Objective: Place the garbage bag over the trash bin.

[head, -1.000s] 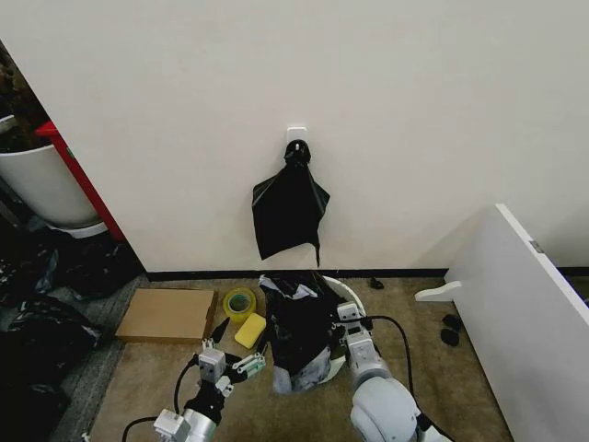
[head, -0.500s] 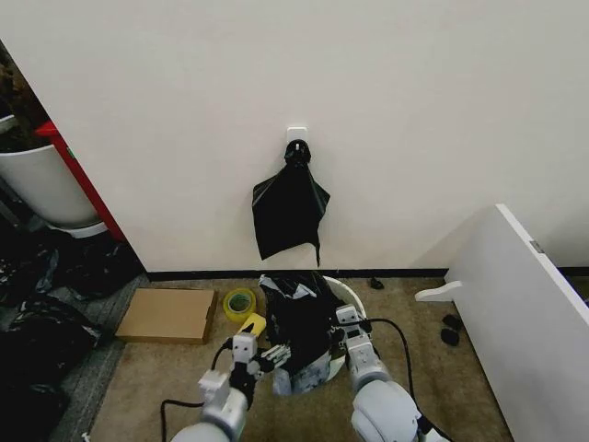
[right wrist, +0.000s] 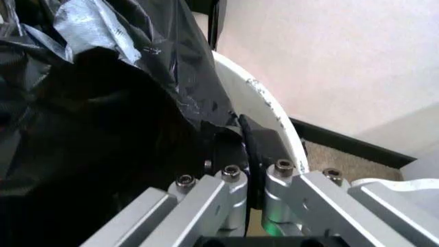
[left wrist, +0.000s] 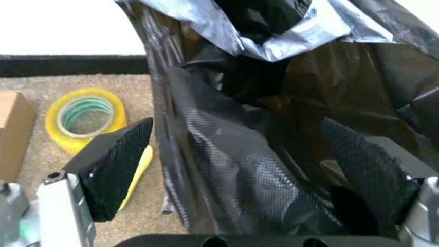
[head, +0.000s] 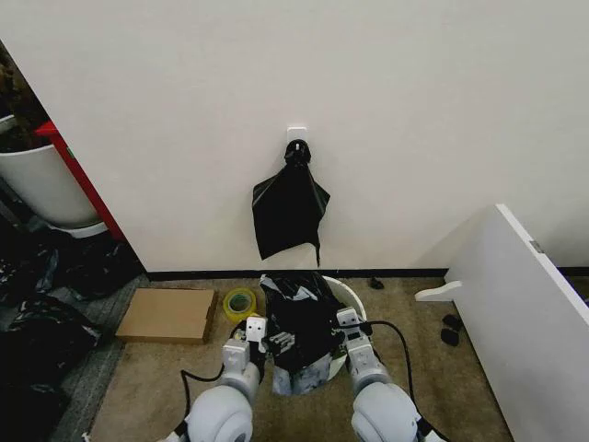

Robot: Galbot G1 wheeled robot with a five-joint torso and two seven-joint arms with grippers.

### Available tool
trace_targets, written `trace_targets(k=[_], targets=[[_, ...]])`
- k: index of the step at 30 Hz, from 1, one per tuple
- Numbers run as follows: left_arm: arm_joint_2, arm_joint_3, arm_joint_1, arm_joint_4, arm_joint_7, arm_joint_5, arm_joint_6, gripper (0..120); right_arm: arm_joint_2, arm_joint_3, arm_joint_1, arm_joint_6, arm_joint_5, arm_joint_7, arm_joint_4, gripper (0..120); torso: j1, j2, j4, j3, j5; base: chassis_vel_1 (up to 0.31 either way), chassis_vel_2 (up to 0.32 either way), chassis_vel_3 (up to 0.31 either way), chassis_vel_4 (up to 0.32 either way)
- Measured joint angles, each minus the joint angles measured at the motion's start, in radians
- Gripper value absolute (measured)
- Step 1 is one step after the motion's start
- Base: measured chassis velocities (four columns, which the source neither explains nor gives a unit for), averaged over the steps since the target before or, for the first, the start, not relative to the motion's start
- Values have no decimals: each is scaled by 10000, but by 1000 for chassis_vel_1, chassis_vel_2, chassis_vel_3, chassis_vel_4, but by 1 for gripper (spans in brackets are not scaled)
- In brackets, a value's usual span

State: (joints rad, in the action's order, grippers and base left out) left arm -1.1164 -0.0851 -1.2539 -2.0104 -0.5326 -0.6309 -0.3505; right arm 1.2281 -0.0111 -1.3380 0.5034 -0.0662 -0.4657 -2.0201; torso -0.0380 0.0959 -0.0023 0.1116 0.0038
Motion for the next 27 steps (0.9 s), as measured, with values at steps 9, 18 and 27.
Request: trace_targets(k=[9, 18, 27], targets=[[-518, -249, 393, 559, -911, -127, -418, 96, -58, 77, 12, 27, -37, -13, -19, 0, 0, 0, 1, 0, 1, 0, 0, 0, 0], [-1152, -459, 1265, 1310, -1669, -1062, -1242, 93, -69, 129, 4, 18, -42, -9, -27, 0, 0, 0, 0, 0, 1, 0, 0, 0, 0], [-1266, -461, 1539, 1584, -2146, -1906, -1507, 60, -58, 147, -20, -5, -41, -8, -33, 0, 2, 2, 2, -1, 1, 0, 0, 0, 0]])
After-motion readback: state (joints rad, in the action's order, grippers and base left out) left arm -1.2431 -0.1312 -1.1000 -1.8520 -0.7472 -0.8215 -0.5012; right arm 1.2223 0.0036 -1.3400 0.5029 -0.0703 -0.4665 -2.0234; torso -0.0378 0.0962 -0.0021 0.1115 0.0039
